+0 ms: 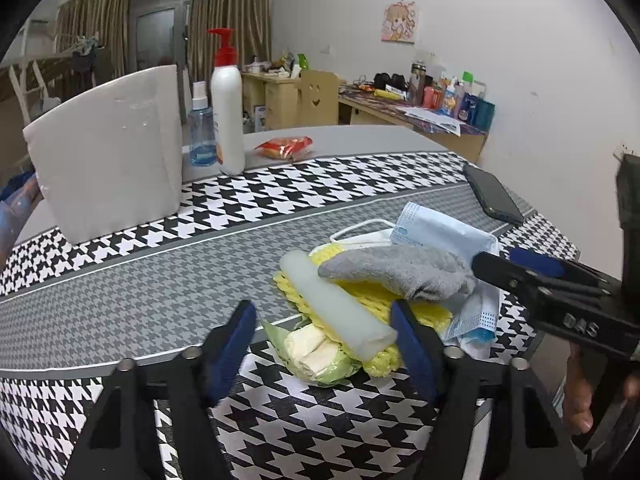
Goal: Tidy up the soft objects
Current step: 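Grasp the blue face mask with the right tool while the left tool grasps the white foam tube, then lift the white foam tube with the left tool while the right tool lifts the blue mask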
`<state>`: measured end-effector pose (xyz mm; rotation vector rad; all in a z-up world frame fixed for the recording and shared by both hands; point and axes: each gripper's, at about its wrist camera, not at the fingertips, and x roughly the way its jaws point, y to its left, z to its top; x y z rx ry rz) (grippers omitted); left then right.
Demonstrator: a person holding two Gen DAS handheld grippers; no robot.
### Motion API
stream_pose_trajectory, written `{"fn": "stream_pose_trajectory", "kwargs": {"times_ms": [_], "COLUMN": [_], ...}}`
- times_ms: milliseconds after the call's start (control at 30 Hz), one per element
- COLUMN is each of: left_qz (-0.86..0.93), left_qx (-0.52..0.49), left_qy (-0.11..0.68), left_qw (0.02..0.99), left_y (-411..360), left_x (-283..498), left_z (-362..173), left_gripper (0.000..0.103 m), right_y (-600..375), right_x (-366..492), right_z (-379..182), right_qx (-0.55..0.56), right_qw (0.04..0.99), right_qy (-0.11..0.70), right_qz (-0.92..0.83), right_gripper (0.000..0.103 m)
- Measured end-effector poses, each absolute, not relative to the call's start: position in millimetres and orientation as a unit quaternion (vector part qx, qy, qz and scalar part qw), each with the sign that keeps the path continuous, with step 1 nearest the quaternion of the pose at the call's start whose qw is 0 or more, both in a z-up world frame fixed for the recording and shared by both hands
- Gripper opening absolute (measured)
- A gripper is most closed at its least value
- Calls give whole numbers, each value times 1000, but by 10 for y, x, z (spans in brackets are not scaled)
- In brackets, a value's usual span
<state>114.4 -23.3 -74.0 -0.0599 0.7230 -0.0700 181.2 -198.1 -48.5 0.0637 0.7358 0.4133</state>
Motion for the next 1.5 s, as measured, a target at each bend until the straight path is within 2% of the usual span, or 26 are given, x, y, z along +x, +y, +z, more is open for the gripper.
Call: {"fn": "stream_pose_trajectory", "kwargs": {"times_ms": [100,233,367,667,733,800,867,1133,1500], "left_qz": [-35,-37,-43,-48,-50,-50,-51,-53,-50], "left_qx": [-28,-28,-27,-18,-17,-16,-18,-28,-38], "left_qy": [355,357,361,361,356,354,354,338,301], "left_qw": [934,933,931,931,933,934,934,939,951], "left_y": [-228,-217,-218,-264,-255,-242,-227,-129,45], "left_x": [1151,1132,1113,1131,1110,1105,1081,976,885], "left_z": [-743,-734,-743,-734,-715,-706,-704,-609,-456], "left_gripper": [60,52,44,26,23,21,21,20,19], "right_y": [-1975,-1999,-2050,-2084,-2089,-2095,-2093,-2094,-2107], "right_x": [1871,1886,1879,1893,1884,1871,1862,1803,1714], "right_z": [-545,-601,-630,-596,-572,-547,-528,-452,-308], "right_qx": [32,35,41,44,42,42,41,42,48], "right_qw": [907,901,900,901,903,904,905,911,921], "right_qy": [371,381,386,389,386,382,381,369,348], "right_qz": [197,204,198,186,184,184,185,179,171], "right_gripper": [68,52,42,30,30,29,19,13,10]}}
